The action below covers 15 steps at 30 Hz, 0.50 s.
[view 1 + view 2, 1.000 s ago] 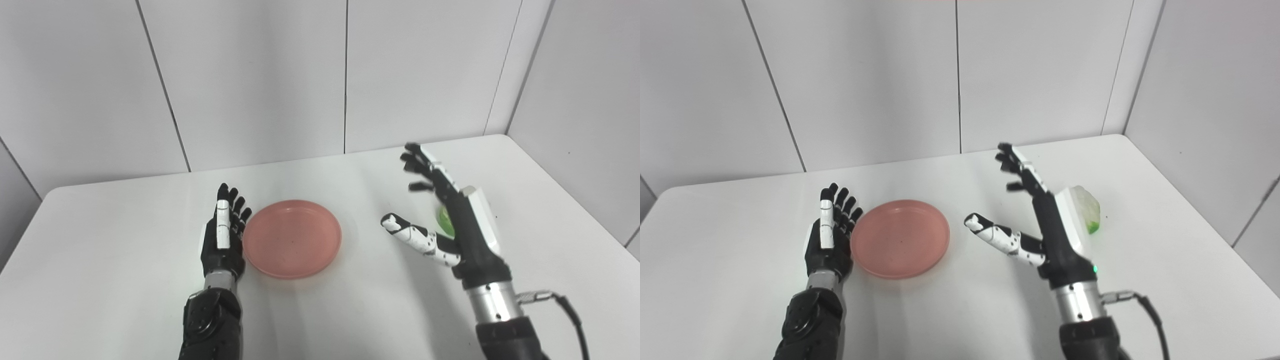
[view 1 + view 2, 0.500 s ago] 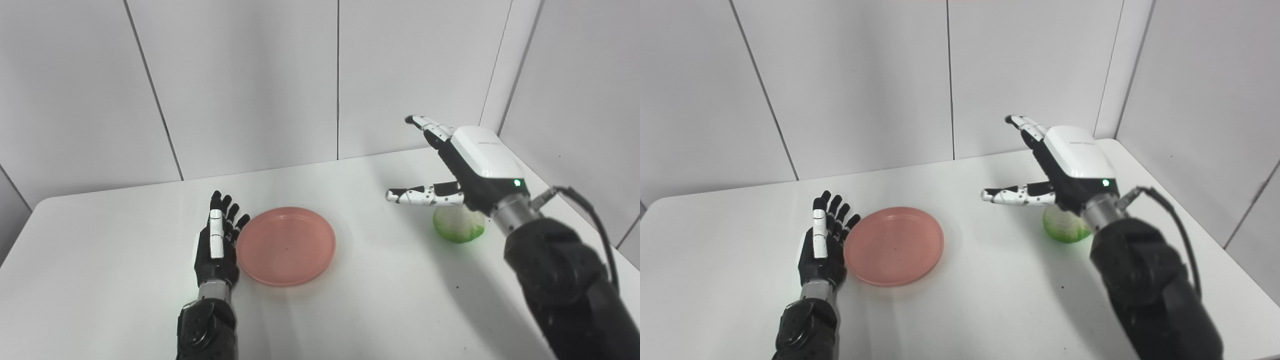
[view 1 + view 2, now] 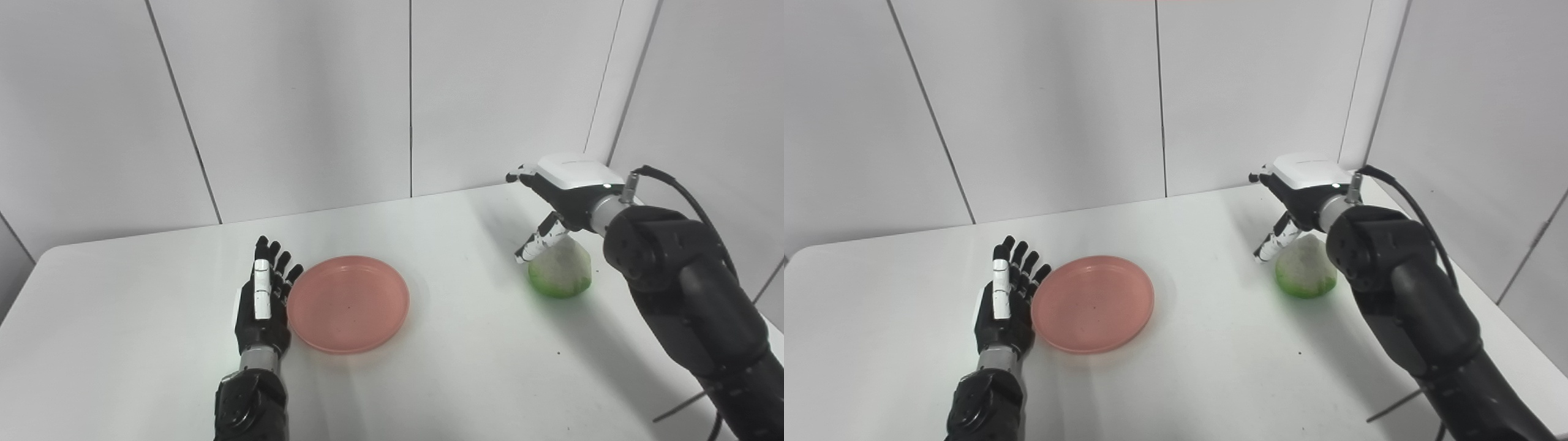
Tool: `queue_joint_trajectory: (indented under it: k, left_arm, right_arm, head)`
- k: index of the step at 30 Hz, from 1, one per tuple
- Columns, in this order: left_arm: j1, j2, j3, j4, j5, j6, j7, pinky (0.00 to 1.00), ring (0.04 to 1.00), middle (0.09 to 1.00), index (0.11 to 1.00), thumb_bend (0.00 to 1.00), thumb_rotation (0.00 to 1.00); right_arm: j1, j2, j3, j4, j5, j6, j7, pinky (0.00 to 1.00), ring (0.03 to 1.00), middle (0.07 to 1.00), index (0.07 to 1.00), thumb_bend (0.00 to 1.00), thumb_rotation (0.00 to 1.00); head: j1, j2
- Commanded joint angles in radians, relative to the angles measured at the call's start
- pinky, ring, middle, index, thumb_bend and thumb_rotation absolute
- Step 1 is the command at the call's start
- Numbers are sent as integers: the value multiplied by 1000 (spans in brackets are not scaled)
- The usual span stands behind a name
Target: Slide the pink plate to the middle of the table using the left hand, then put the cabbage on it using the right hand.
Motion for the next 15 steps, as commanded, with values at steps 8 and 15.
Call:
queue_joint_trajectory:
  k: [8, 15]
  left_arm:
    - [52, 5, 16, 46, -29, 92, -1, 900, 981, 1000, 1000, 874, 780]
    - [54, 12, 11, 41, -21, 101, 0, 874, 976, 1000, 1000, 878, 795]
  right_arm:
    - [-74, -30, 34, 100, -4, -3, 49, 659, 879, 953, 873, 1000, 126]
    - [-65, -52, 47, 174, 5, -14, 25, 655, 864, 940, 879, 1000, 111]
  head:
    - [1, 5]
    - [1, 9]
